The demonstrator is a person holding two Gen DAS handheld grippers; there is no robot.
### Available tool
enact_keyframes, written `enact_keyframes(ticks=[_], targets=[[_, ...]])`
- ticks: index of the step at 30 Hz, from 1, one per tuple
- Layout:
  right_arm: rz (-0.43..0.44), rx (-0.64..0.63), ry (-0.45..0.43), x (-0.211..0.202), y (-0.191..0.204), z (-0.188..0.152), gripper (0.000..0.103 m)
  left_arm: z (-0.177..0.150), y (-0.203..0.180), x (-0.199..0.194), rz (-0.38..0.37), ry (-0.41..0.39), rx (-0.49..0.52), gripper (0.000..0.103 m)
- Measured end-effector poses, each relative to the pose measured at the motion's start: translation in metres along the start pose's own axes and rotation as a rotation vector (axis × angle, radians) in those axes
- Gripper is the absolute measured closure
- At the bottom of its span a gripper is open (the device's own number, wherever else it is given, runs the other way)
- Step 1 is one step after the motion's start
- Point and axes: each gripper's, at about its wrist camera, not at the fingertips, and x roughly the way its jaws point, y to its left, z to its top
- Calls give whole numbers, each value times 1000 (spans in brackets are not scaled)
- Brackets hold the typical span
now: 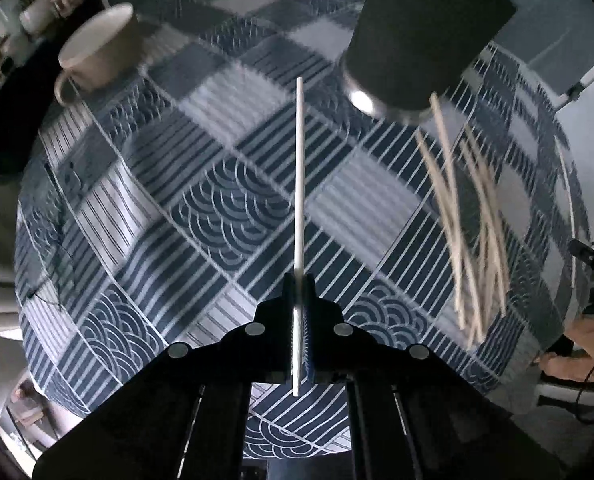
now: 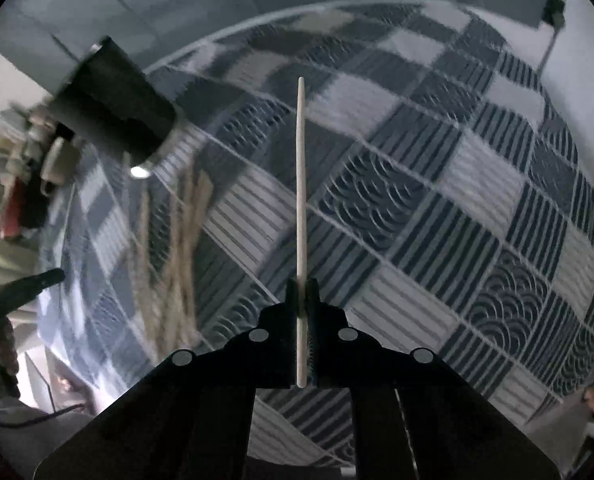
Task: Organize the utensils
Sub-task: 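Close the left tool on one stick while the right tool grasps another, then lift the held sticks and carry both tools over the black cup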
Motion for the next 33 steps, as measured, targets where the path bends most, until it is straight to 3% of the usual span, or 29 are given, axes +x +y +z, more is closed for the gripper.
enact_keyframes(ticks=[7, 15, 20, 33], targets=[[53, -91, -101, -19, 29, 31, 98, 34, 12, -51, 24, -129, -22, 98], [116, -178, -191, -38, 63, 60, 98, 78, -22, -68, 41, -244, -2, 98], [147, -241, -254, -52, 86, 82, 98, 97, -34, -84, 86, -289, 11, 98], [243, -335, -372, -71, 141, 141, 98, 157, -77, -108, 82, -363, 106, 98]])
